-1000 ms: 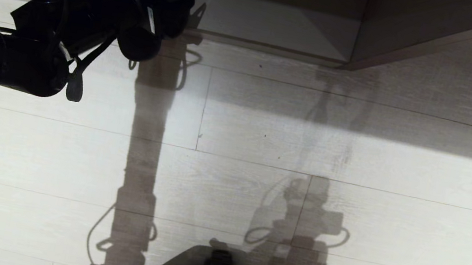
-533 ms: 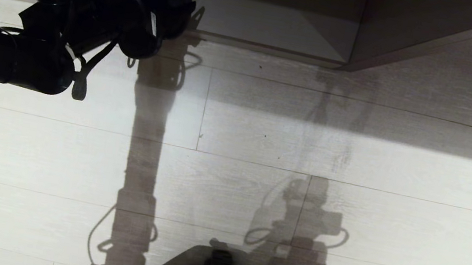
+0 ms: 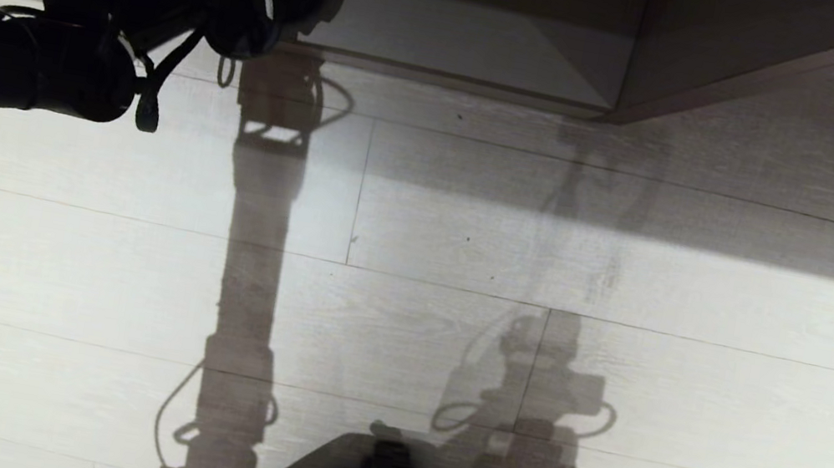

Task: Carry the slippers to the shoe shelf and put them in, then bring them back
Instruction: Place the slippers into the shoe cabinet

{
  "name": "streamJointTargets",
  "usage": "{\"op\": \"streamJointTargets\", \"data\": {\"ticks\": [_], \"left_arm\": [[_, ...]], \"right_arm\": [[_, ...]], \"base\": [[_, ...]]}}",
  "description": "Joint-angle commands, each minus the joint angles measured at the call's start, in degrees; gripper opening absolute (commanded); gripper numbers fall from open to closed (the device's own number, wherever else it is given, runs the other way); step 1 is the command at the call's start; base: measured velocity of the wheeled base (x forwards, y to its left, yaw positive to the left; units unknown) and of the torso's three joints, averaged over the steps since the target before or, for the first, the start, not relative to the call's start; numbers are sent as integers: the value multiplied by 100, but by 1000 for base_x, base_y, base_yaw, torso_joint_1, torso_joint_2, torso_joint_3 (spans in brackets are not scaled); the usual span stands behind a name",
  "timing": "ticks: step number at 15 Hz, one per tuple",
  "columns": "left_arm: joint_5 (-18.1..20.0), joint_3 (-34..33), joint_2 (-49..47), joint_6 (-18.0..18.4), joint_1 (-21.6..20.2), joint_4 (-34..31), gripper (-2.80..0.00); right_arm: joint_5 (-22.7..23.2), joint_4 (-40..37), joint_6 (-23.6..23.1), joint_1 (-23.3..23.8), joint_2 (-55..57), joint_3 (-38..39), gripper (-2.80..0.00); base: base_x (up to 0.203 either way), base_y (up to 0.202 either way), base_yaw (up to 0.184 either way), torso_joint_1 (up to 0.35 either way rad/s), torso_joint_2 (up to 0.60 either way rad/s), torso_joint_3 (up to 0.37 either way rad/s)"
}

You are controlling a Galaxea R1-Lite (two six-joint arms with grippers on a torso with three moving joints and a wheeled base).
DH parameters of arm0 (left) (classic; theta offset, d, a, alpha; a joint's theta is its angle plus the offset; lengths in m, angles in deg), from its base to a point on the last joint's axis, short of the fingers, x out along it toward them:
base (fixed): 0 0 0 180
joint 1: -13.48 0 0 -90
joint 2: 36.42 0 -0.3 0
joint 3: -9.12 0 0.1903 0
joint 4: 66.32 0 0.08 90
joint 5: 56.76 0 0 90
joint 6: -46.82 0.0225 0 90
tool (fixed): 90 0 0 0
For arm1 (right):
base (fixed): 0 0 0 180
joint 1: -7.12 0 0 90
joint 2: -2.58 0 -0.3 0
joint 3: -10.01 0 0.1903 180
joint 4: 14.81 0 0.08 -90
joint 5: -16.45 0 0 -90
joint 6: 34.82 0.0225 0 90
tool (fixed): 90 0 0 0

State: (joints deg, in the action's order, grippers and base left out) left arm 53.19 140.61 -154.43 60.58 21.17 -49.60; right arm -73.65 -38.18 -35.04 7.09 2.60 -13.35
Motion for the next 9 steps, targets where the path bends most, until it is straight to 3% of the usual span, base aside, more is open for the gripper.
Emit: {"op": "streamJointTargets", "data": {"ticks": [1,9], "left_arm": [[8,285,-119,17,-39,-99,0],[18,280,363,9,-160,-564,0]], "right_arm": [[1,0,-4,2,-2,0,-280],[1,0,-4,-6,6,0,-280]], "base": [[0,0,0,0,0,0],[0,0,0,0,0,0]]}}
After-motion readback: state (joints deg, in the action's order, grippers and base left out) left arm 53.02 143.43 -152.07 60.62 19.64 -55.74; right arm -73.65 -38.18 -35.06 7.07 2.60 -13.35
